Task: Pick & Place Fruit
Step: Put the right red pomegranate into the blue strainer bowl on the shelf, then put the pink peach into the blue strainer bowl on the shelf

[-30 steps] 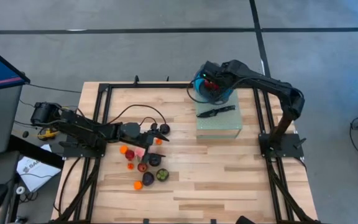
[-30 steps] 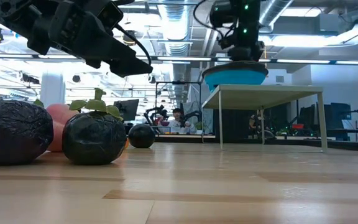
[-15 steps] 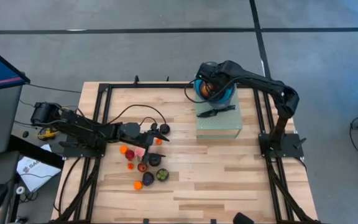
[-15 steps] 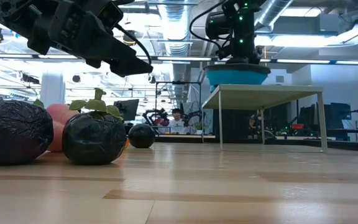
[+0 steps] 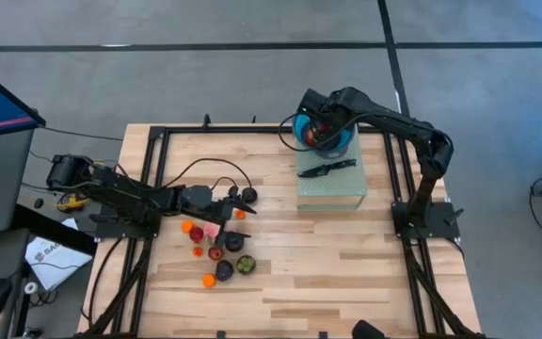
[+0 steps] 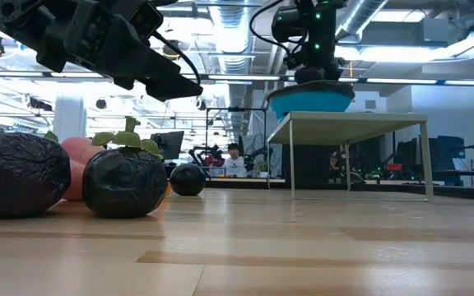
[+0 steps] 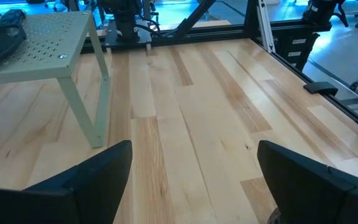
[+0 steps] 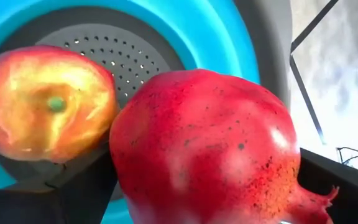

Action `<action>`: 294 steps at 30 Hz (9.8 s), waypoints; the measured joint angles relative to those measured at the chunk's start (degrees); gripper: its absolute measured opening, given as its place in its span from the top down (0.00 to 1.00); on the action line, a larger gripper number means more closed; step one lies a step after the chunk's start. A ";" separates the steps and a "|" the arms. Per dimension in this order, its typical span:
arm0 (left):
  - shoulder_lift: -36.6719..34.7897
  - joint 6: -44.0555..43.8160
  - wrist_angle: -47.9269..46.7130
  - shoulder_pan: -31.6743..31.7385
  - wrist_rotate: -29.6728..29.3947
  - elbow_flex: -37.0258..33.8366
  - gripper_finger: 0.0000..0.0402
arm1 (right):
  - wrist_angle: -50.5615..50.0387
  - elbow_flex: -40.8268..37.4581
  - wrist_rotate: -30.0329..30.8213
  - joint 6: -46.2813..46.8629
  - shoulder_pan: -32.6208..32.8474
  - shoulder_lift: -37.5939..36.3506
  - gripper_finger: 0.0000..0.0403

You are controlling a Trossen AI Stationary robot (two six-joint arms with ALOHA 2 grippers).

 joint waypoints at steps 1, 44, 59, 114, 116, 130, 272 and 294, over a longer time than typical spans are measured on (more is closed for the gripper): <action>0.00 0.00 0.00 0.02 0.00 0.00 0.15 | 0.02 0.00 -0.04 -0.08 -0.11 0.00 0.01; 0.00 -0.30 -0.04 0.01 -1.09 0.00 0.15 | -2.60 15.74 8.17 -0.07 7.16 -0.10 0.01; -10.12 -1.73 -12.83 -1.17 -9.98 0.07 0.15 | 3.41 3.35 30.08 20.49 45.81 -1.53 0.14; -22.29 -52.72 -49.00 -15.85 -21.90 -7.73 0.10 | 100.73 -46.36 16.46 12.66 53.46 -1.38 0.21; -22.29 -52.70 -46.47 -15.82 -21.94 -8.60 0.08 | 100.73 -46.36 16.47 12.66 53.46 -1.38 0.21; -22.27 -51.66 -28.18 -15.82 -28.30 -16.28 0.08 | 100.73 -46.34 16.47 12.66 53.46 -1.38 0.21; -25.60 -32.33 16.22 1.73 -3.28 -18.82 0.08 | 55.99 -14.65 15.52 -0.32 52.78 16.12 0.16; -24.85 -30.86 16.00 1.53 -3.39 -18.86 0.08 | 128.33 -72.68 6.45 -8.03 38.72 -36.48 0.15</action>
